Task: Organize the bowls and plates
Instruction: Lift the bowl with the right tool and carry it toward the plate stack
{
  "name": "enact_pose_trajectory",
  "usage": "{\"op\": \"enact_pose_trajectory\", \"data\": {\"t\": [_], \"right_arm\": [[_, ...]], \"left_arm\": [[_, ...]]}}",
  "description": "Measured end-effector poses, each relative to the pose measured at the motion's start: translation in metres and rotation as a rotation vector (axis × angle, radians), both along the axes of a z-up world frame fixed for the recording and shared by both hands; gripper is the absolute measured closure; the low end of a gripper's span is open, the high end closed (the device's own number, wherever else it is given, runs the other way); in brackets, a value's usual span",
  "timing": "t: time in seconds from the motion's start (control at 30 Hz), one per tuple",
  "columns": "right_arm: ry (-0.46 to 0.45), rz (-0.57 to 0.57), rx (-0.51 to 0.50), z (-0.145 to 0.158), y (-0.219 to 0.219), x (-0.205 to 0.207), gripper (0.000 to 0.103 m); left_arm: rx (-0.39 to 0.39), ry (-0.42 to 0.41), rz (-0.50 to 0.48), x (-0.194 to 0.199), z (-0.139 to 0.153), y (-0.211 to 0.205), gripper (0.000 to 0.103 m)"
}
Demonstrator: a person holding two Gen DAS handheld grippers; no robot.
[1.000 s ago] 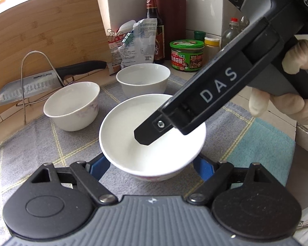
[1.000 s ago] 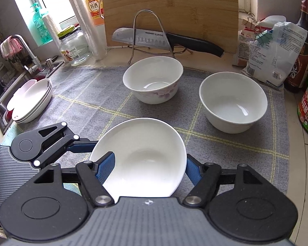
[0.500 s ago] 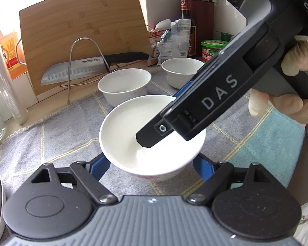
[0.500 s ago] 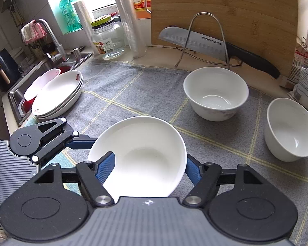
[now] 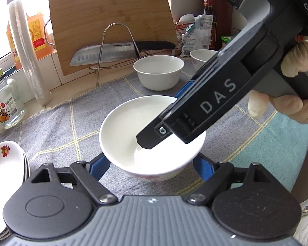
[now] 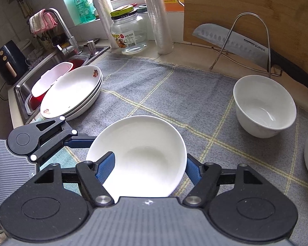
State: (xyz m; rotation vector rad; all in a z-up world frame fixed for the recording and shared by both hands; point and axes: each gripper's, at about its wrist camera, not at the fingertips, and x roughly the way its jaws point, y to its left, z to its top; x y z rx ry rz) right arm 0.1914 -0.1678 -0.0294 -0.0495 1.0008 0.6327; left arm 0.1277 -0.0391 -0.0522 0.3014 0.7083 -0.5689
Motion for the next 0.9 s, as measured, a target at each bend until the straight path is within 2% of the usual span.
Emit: {"op": "enact_pose_trajectory", "data": {"t": [0.73, 0.83, 0.9], "right_arm": [[0.029, 0.012, -0.009, -0.015, 0.03, 0.013, 0.025], [0.031, 0.006, 0.011, -0.013, 0.028, 0.012, 0.02], [0.015, -0.007, 0.015, -0.011, 0.027, 0.01, 0.008]], "left_arm": [[-0.004, 0.024, 0.008, 0.01, -0.009, 0.021, 0.016], [-0.031, 0.025, 0.001, 0.01, -0.008, 0.022, 0.009], [-0.053, 0.015, 0.007, 0.009, -0.006, 0.024, 0.003]]}}
